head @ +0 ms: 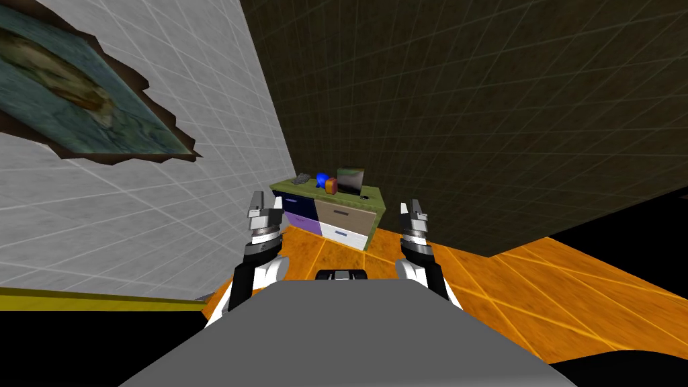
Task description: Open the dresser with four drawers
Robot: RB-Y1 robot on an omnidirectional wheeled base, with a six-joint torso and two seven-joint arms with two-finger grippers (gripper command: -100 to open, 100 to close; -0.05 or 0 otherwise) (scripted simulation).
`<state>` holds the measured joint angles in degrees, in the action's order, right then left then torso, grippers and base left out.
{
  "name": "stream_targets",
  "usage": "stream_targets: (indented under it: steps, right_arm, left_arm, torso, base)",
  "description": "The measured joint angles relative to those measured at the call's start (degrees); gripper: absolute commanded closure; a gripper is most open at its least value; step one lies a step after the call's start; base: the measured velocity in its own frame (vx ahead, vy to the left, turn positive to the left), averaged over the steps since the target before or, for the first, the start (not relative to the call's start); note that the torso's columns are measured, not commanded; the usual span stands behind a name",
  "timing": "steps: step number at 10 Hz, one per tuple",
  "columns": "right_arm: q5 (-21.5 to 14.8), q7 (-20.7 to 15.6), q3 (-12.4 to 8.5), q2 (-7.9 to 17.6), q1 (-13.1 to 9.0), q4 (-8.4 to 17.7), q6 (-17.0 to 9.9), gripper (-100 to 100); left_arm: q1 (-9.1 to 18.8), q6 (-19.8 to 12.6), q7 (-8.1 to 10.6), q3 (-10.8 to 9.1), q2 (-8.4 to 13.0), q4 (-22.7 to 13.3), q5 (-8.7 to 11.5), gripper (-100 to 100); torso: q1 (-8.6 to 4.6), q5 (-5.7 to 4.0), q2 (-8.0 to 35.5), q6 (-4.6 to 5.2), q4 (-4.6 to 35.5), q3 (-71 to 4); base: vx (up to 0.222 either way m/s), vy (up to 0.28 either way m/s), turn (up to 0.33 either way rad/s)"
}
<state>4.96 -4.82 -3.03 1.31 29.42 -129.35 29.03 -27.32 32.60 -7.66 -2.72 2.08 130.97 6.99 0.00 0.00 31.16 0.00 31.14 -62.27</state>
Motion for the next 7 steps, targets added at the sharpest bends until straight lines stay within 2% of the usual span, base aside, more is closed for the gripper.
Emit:
stream_targets:
  steps: [1, 2, 4, 7]
  right_arm:
    - [0.0, 0.0, 0.0, 0.0, 0.0, 0.0, 0.0, 0]
    - [0.0, 0.0, 0.0, 0.0, 0.0, 0.0, 0.0, 0]
    - [0.0, 0.0, 0.0, 0.0, 0.0, 0.0, 0.0, 0]
    - [0.0, 0.0, 0.0, 0.0, 0.0, 0.0, 0.0, 0]
  left_arm:
    - [0.0, 0.0, 0.0, 0.0, 0.0, 0.0, 0.0, 0]
    - [0.0, 0.0, 0.0, 0.0, 0.0, 0.0, 0.0, -100]
    - [0.7, -0.7, -0.05, 0.46, 2.4, -1.5, -0.4, -100]
    - [1.2, -1.2, 0.1, 1.2, 4.5, -4.6, -0.9, -100]
  torso:
    - [0.0, 0.0, 4.2, 0.0, 4.2, -8.5]
    - [0.0, 0.0, 8.5, 0.0, 8.5, -16.9]
    - [0.0, 0.0, 10.8, 0.01, 10.9, -22.0]
    - [-0.01, 0.0, 11.1, 0.0, 11.1, -22.3]
  base:
    - [0.0, 0.0, 0.0]
    - [0.023, -0.005, -0.037]
    - [0.033, -0.005, -0.047]
    - [0.036, -0.005, -0.047]
